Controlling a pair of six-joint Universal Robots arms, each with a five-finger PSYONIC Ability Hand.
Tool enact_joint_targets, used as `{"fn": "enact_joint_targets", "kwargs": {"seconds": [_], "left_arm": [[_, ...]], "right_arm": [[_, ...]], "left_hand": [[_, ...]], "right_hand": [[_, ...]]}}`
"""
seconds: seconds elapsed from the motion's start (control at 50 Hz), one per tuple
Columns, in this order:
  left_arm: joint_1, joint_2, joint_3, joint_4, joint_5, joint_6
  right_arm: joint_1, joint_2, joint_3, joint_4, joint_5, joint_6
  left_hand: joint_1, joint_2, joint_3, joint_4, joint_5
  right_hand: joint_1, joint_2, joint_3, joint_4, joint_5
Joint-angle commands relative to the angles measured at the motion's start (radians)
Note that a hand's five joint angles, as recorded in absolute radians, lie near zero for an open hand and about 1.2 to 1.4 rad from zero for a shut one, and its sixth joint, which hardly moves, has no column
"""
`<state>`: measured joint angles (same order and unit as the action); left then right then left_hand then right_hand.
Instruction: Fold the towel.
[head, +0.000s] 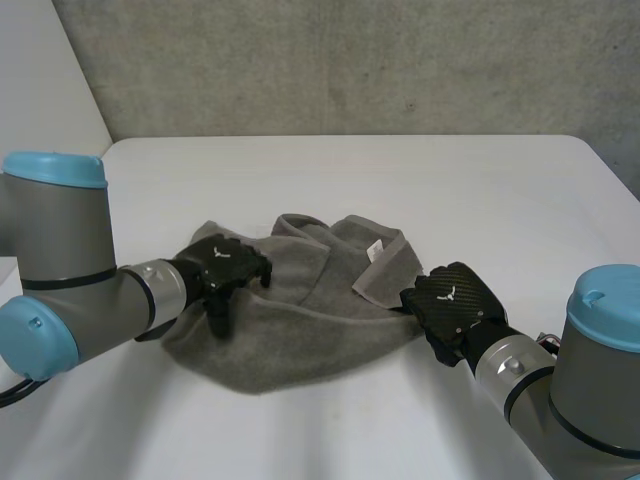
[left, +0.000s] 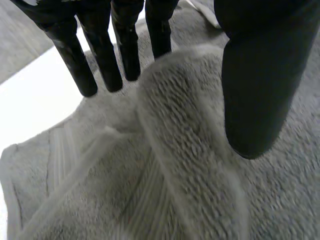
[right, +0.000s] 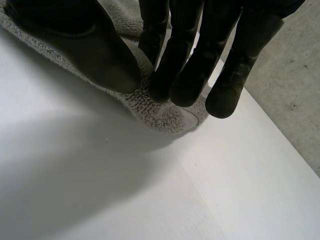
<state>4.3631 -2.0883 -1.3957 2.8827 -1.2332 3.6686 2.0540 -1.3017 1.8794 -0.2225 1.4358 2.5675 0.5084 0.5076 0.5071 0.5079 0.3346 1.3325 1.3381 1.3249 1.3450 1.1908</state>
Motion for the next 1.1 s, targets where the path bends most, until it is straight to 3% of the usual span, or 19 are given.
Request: {"fn": "enact_joint_targets", "kwargs": {"seconds": [0.02, 0.16, 0.34, 0.46, 0.54, 0.66, 0.74, 0.86, 0.98, 1.1], "left_arm": [[0.001, -0.003, -0.009, 0.001, -0.029, 0.025], [0.003, 0.026, -0.054, 0.004, -0.140, 0.007], [-0.014, 0.168, -0.154, 0.059, -0.153, -0.097], [-0.020, 0.363, -0.160, 0.064, -0.158, -0.244], [-0.019, 0.488, -0.144, 0.063, -0.169, -0.311], [-0.020, 0.682, -0.097, 0.056, -0.183, -0.384], [-0.020, 0.781, -0.049, 0.053, -0.245, -0.403], [-0.023, 0.801, 0.018, 0.035, -0.350, -0.406], [-0.027, 0.734, 0.027, -0.008, -0.356, -0.406], [-0.028, 0.535, 0.020, -0.013, -0.356, -0.404]], "right_arm": [[0.000, 0.007, -0.002, 0.000, 0.000, -0.001], [0.000, 0.004, -0.005, 0.000, 0.000, 0.002], [0.000, -0.008, -0.029, 0.003, -0.058, 0.016], [-0.011, -0.136, -0.102, 0.066, -0.080, 0.063], [-0.029, -0.238, -0.216, 0.188, -0.086, 0.164], [-0.052, -0.347, -0.381, 0.364, -0.087, 0.192], [-0.060, -0.376, -0.601, 0.588, -0.086, 0.188], [-0.054, -0.334, -0.840, 0.849, -0.083, 0.172], [-0.043, -0.167, -0.944, 0.899, -0.077, 0.155], [-0.032, -0.030, -0.974, 0.890, -0.075, 0.154]], "left_hand": [[0.430, 0.431, 0.432, 0.431, 0.430], [0.888, 0.888, 0.889, 0.888, 0.887], [0.888, 0.889, 0.889, 0.888, 0.887], [0.888, 0.889, 0.889, 0.888, 0.887], [0.888, 0.889, 0.889, 0.888, 0.887], [0.888, 0.889, 0.889, 0.888, 0.887], [0.888, 0.889, 0.889, 0.888, 0.887], [0.888, 0.889, 0.889, 0.888, 0.887], [0.888, 0.889, 0.889, 0.888, 0.887], [0.888, 0.889, 0.889, 0.888, 0.887]], "right_hand": [[0.064, 0.058, 0.071, 0.051, 0.031], [0.064, 0.058, 0.071, 0.051, 0.031], [0.064, 0.058, 0.071, 0.051, 0.031], [0.064, 0.058, 0.071, 0.051, 0.031], [0.064, 0.058, 0.071, 0.051, 0.031], [0.064, 0.058, 0.071, 0.051, 0.031], [0.064, 0.058, 0.071, 0.051, 0.031], [0.064, 0.058, 0.071, 0.051, 0.031], [0.064, 0.058, 0.071, 0.051, 0.031], [0.064, 0.058, 0.071, 0.051, 0.031]]}}
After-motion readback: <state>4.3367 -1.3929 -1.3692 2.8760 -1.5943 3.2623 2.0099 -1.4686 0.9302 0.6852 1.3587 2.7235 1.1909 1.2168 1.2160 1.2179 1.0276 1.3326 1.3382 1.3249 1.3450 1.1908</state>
